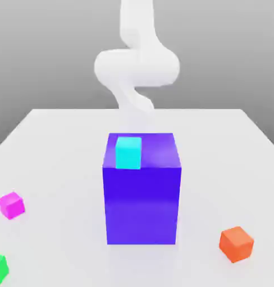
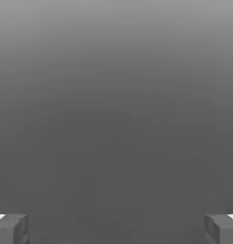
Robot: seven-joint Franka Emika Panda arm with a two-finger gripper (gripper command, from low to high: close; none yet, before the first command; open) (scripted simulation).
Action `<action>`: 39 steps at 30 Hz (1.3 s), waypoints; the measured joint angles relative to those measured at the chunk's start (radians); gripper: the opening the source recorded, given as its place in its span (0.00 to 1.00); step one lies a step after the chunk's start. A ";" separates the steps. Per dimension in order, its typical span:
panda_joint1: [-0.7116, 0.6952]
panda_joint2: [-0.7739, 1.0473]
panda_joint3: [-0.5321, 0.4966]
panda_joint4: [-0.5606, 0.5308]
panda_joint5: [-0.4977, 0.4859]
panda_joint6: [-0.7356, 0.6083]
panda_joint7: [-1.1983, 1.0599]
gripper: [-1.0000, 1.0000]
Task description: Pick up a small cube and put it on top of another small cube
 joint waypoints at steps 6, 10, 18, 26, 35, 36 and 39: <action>0.043 0.224 -0.195 -0.052 0.146 0.067 -0.143 0.50; 0.056 0.371 -0.306 -0.085 0.248 0.110 -0.240 0.50; 0.001 0.663 -0.458 -0.152 0.435 0.195 -0.424 0.50; -0.125 0.879 -0.533 -0.236 0.451 0.335 -0.488 0.50; -0.283 1.071 -0.459 -0.240 0.558 0.500 -0.598 0.50; -0.314 1.096 -0.420 -0.231 0.595 0.515 -0.626 0.50; -0.369 1.141 -0.354 -0.215 0.659 0.542 -0.676 0.00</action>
